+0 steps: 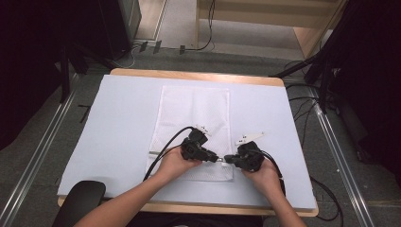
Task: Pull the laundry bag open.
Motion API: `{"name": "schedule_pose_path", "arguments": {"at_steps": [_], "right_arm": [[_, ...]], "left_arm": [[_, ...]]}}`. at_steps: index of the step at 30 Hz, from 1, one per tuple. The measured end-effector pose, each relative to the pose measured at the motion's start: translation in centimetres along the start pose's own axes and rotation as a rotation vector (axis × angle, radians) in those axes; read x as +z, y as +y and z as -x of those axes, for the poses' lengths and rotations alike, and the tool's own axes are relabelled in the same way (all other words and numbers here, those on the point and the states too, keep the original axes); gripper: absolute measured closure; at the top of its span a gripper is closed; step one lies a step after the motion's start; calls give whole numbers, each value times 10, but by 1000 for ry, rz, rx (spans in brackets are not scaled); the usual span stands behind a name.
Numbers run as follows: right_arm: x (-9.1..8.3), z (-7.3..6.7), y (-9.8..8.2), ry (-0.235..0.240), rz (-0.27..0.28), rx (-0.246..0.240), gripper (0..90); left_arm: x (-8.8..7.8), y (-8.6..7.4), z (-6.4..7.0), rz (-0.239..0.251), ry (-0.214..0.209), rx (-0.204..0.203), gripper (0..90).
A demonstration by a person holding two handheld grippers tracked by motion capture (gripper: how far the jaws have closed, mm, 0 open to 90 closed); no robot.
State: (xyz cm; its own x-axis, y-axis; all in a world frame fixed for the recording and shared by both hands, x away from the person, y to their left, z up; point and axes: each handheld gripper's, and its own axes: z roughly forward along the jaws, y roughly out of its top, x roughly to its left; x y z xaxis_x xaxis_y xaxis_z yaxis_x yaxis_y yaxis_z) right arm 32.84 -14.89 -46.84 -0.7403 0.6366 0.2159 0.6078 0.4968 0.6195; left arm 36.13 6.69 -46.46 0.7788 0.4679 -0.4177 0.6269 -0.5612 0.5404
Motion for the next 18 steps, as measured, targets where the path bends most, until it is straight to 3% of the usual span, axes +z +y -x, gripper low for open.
{"name": "schedule_pose_path", "arguments": {"at_steps": [4,9,14,18], "right_arm": [[0,0,0,0,0,-2,900],[0,0,0,-3,-1,-5,900],[0,-1,0,-6,-2,-6,900],[0,-1,0,-10,-2,-10,900]], "left_arm": [[2,0,2,-20,-8,-10,797],[4,-1,3,-6,-10,-27,800],[5,-1,4,-2,7,-14,844],[4,0,-2,7,-36,-55,873]]}}
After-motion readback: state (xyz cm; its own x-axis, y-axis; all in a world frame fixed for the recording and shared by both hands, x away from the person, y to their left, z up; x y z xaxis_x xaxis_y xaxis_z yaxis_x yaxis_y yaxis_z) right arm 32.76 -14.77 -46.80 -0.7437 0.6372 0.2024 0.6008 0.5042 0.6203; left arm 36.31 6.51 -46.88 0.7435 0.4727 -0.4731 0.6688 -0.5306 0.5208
